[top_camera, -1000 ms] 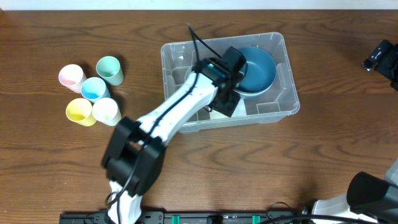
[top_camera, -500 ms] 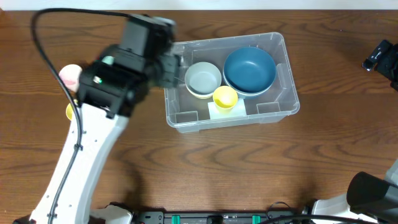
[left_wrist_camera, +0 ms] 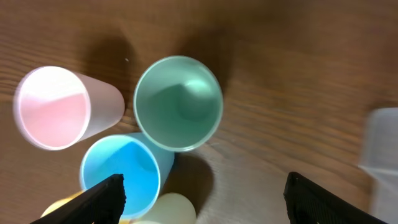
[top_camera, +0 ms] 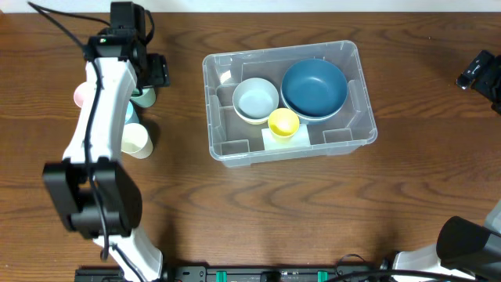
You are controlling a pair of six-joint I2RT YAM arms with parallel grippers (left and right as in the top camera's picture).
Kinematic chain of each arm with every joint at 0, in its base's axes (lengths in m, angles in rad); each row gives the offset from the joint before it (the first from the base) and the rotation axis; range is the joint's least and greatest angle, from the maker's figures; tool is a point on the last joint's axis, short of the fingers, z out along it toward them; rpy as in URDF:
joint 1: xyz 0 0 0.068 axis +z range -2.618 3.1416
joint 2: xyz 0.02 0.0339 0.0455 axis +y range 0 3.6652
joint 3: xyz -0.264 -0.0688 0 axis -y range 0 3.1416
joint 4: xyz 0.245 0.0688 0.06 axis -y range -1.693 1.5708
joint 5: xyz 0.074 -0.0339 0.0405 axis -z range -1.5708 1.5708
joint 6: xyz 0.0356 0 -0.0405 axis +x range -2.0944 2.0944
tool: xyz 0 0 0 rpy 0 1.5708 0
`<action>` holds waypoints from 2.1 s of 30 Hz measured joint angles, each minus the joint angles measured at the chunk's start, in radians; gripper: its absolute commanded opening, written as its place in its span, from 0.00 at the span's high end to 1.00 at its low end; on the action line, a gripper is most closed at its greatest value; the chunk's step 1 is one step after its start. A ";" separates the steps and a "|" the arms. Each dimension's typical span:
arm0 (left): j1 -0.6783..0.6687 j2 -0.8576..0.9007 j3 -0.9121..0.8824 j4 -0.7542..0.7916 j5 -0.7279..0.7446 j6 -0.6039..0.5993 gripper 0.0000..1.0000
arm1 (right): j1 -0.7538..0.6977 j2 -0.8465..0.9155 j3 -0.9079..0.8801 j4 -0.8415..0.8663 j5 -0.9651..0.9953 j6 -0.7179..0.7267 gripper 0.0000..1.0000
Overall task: Pack container
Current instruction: 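Move the left gripper to the mint green cup and grasp it, then carry the mint green cup into the container onto the yellow cup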
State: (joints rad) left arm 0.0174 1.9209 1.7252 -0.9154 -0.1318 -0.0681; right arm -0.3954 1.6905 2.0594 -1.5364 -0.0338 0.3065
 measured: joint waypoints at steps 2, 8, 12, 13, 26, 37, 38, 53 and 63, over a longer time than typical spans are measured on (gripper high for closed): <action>0.003 0.045 -0.001 0.013 0.000 0.019 0.18 | 0.000 0.000 0.000 0.000 0.000 0.000 0.01; 0.000 0.141 -0.001 0.045 0.043 0.070 0.18 | 0.000 0.000 0.000 0.000 0.000 0.000 0.01; 0.000 0.179 -0.001 0.050 0.055 0.079 0.30 | 0.000 0.000 0.000 0.000 0.000 0.000 0.01; 0.000 0.185 -0.001 0.051 0.058 0.080 0.32 | 0.000 0.000 0.000 0.000 0.000 0.000 0.01; 0.000 0.200 -0.001 0.078 0.073 0.095 0.89 | 0.000 0.000 0.000 0.000 0.000 0.000 0.01; 0.000 0.200 -0.001 0.076 0.072 0.098 0.94 | 0.000 0.000 0.000 0.000 0.000 0.000 0.01; -0.001 0.200 -0.001 0.075 0.072 0.098 0.94 | 0.000 0.000 0.000 0.000 0.000 0.000 0.01; -0.094 -0.021 0.089 -0.108 0.073 0.068 0.94 | 0.000 0.000 0.000 0.000 0.000 0.000 0.01; -0.357 -0.333 0.122 -0.211 0.209 0.065 0.94 | 0.000 0.000 0.000 0.000 0.000 0.000 0.01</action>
State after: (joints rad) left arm -0.3397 1.5875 1.8473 -1.1259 0.0772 -0.0032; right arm -0.3954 1.6905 2.0594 -1.5360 -0.0338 0.3061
